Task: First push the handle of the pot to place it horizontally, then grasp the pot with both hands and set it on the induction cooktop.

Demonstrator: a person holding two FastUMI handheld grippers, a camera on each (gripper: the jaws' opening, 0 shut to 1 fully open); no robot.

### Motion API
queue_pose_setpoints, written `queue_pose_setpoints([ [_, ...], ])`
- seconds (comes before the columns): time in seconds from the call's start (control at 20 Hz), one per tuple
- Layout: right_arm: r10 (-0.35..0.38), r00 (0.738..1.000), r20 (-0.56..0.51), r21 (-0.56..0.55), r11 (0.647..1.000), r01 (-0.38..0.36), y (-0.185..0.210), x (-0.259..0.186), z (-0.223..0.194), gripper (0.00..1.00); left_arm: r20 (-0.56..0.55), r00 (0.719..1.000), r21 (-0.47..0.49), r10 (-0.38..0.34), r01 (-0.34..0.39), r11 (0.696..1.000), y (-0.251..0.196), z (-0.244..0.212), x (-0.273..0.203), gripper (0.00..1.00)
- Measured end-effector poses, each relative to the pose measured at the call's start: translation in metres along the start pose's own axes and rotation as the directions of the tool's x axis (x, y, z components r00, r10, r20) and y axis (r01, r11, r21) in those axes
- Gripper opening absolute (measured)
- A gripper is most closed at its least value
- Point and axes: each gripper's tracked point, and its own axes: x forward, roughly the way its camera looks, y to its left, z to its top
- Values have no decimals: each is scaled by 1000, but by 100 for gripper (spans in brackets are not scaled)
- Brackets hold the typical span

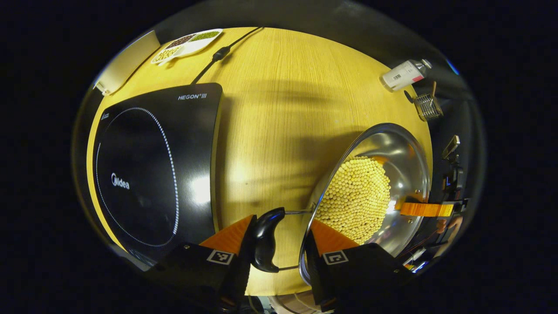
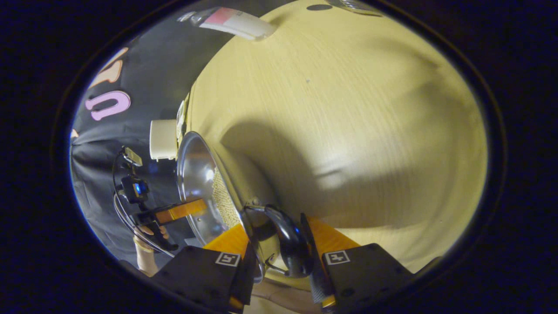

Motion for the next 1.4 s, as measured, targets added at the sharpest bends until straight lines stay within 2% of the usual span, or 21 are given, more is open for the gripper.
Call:
queue_pose_setpoints([
  [0.1,-15,1000,7,-3,1000,15,0,-2,-6,49,-13,1000,4,-2,2,1000,-9,-12,-7,58],
  [0.15,-19,1000,8,-7,1000,19,1,-5,-11,55,-13,1000,12,-2,3,1000,-13,-16,-11,59],
  [0.25,-18,1000,11,-5,1000,18,-5,-24,-21,55,-9,1000,21,2,-2,1000,-17,-23,-20,57],
  [0.4,-6,1000,6,8,1000,6,-3,-36,-41,55,-2,1000,44,10,-10,999,-15,-32,-35,59],
  [0.7,3,1000,3,13,1000,-3,13,-41,-75,54,-3,999,46,36,-36,998,6,-57,-66,59],
  [1.0,40,999,34,-29,999,-39,65,-26,-90,54,36,998,19,52,-53,998,53,-65,-100,61],
  [1.05,44,998,37,-39,998,-43,75,-23,-92,54,47,997,16,53,-54,998,62,-63,-106,57],
  [1.15,53,998,42,-52,997,-51,96,-15,-96,54,78,995,13,56,-57,998,82,-59,-116,61],
  [1.4,41,998,50,-97,995,-36,151,9,-109,53,113,992,-13,59,-58,998,139,-59,-138,59],
])
